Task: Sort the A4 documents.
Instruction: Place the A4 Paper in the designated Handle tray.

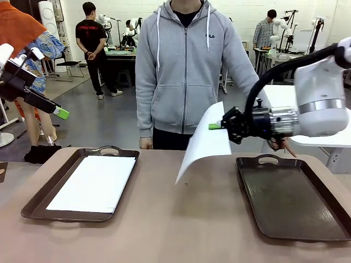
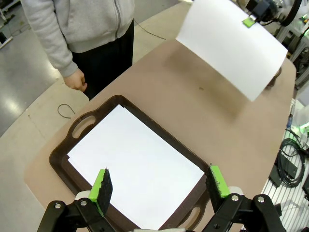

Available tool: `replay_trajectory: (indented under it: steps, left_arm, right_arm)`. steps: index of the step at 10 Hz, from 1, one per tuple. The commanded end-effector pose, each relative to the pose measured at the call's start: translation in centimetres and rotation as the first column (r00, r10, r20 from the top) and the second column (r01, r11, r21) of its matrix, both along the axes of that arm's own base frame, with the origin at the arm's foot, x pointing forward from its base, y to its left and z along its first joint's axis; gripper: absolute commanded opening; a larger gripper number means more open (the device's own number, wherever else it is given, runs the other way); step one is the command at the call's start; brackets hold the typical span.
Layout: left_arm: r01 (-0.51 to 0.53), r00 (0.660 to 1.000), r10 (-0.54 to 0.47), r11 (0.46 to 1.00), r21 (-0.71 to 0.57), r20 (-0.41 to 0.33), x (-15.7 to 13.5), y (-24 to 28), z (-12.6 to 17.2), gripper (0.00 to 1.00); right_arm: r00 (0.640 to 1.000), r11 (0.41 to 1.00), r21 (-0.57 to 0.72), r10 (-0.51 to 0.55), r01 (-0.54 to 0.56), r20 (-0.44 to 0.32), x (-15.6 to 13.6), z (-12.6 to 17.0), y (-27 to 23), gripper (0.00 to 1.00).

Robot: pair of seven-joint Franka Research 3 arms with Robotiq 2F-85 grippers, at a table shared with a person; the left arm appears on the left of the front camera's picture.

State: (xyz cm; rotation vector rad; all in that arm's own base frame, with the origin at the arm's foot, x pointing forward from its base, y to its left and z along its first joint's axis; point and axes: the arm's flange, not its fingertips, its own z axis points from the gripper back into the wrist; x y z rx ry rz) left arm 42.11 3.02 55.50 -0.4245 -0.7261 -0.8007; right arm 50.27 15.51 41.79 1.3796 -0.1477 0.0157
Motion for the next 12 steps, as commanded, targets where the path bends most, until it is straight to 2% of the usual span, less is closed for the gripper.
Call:
replay_trajectory:
  steps: [1,2,5,7,9,12]
  left_arm:
    - [0.006,1.000,-0.006,1.000,0.002,0.006,0.0,0.1,-0.1,1.00]
    - [0.006,1.000,-0.006,1.000,0.002,0.006,0.0,0.1,-0.1,1.00]
    - [0.006,1.000,-0.006,1.000,0.002,0.006,0.0,0.1,-0.1,1.00]
    - [0.006,1.000,-0.006,1.000,0.002,0.006,0.0,0.1,-0.1,1.00]
    - [0.006,1.000,-0.006,1.000,0.002,0.006,0.0,0.1,-0.1,1.00]
    - [0.006,1.000,-0.006,1.000,0.002,0.006,0.0,0.1,-0.1,1.00]
  right_arm:
    - [0.989,0.989,0.024,0.145,-0.144,-0.022,-0.4,0.1,-3.5,0.01]
    - [0.982,0.983,0.014,0.184,-0.184,-0.032,-0.3,-0.2,-5.5,0.01]
    - [0.988,0.987,-0.054,0.145,-0.148,-0.055,-0.3,-1.4,-10.6,0.01]
    - [0.986,0.978,-0.138,0.149,-0.159,-0.081,0.1,-3.8,-12.1,0.01]
    - [0.979,0.971,-0.160,0.159,-0.178,-0.124,1.4,-5.9,-13.2,0.01]
    - [0.973,0.955,-0.227,0.150,-0.188,-0.173,3.3,-7.6,-14.8,0.01]
